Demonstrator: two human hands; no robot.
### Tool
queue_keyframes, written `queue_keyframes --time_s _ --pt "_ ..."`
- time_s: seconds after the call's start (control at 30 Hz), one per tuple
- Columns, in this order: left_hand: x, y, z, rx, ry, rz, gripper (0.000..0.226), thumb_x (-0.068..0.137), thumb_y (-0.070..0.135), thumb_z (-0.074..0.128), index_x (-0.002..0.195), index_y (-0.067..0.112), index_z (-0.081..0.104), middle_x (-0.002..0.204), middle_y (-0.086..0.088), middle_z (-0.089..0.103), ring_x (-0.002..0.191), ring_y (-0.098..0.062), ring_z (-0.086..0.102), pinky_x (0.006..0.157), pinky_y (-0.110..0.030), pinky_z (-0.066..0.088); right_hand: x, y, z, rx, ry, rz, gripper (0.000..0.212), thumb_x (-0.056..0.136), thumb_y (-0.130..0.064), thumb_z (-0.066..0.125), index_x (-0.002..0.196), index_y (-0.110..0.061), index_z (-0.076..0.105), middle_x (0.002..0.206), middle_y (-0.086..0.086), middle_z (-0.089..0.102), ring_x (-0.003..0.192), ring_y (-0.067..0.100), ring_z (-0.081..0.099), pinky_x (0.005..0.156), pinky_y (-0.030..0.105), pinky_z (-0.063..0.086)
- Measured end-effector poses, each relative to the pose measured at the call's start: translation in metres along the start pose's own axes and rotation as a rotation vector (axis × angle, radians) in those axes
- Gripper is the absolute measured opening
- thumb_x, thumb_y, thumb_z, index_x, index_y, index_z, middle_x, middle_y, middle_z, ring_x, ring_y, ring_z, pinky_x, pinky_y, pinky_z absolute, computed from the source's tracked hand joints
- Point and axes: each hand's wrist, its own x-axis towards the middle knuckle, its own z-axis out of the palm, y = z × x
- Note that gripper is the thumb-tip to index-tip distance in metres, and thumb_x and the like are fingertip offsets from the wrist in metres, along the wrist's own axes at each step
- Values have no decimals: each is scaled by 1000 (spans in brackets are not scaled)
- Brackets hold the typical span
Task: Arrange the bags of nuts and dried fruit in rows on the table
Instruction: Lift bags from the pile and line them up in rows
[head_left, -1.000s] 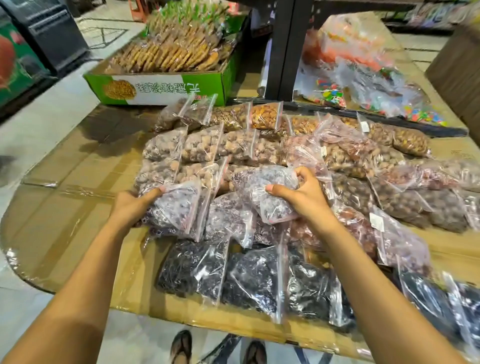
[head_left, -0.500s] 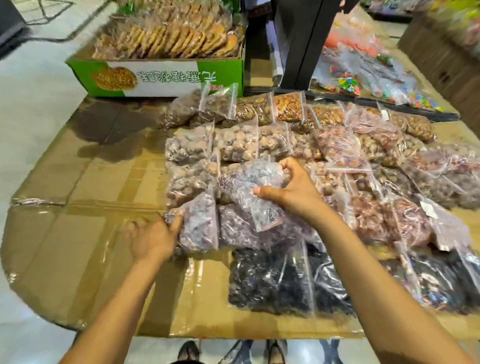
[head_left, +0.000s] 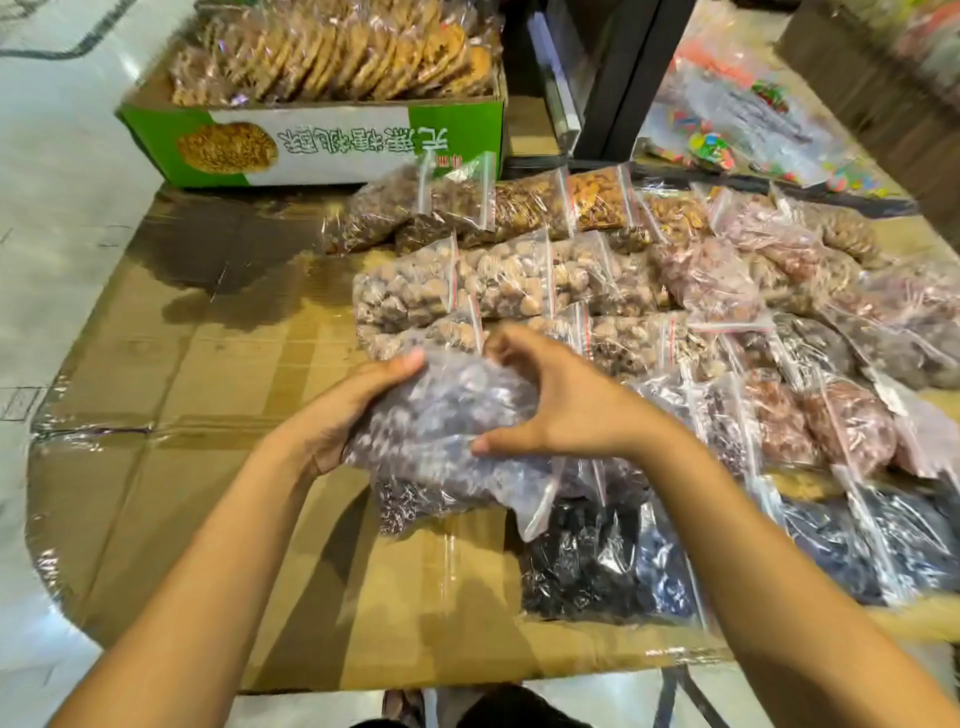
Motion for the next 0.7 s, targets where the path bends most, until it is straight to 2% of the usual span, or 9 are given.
queue_keyframes --time_s 0.1,0.17,0.23,0.33,0.4,0.5,0.57,0.63,0.7 --pt "-2 0 3 8 -11 -64 92 29 44 96 109 9 66 104 -17 73 85 -27 73 66 -33 59 12 8 9 -40 -75 -25 47 69 -20 85 90 -30 45 82 -8 51 59 -2 51 58 19 48" --pt "-3 -12 -5 -89 71 -48 92 33 42 97 112 6 67 114 -25 68 88 -31 72 70 -37 60 17 20 13 16 62 31 47 62 -37 86 89 -37 47 96 -12 54 77 7 60 74 32 56" --pt "-8 -23 -17 -249 115 -63 84 35 42 97 107 8 72 113 -24 69 86 -31 73 71 -41 60 18 33 12 10 240 91 58 49 -62 79 95 -41 49 116 -15 50 103 14 57 93 44 51" --pt "-22 -37 -45 -425 148 -93 73 33 43 97 96 13 78 104 -17 73 84 -29 73 68 -43 61 15 49 9 -7 350 154 71 55 -63 75 114 -36 46 125 -14 45 117 12 48 106 41 41" --pt "-30 -45 -67 -387 252 -96 78 29 47 96 98 15 78 106 -16 73 82 -26 74 68 -41 61 15 62 14 -126 293 196 86 59 -64 75 130 -29 41 132 -12 41 123 11 41 108 37 35" --pt "-39 -55 -84 -7 495 -174 80 42 60 89 106 14 71 105 -13 73 87 -25 72 84 -39 56 22 77 39 -318 109 248 110 53 -84 61 141 -24 33 146 2 40 136 26 33 111 49 34" --pt "-40 -64 -89 483 690 -150 54 71 64 67 96 16 68 96 -9 71 92 -26 66 78 -32 48 29 80 58 -489 113 265 92 67 -78 57 136 -18 41 144 7 43 138 33 26 112 49 30" --pt "-41 -71 -95 900 768 -108 59 72 74 49 82 18 65 84 -9 66 95 -30 64 69 -32 42 35 80 68 -559 281 232 62 82 -67 52 115 -14 55 125 9 56 127 32 38 102 43 36" --pt "-41 -75 -103 1219 841 -22 74 66 86 42 95 22 66 110 -18 61 116 -36 52 87 -41 45 38 82 74 -467 425 225 45 88 -58 50 96 -15 57 103 6 60 109 28 45 88 39 38"
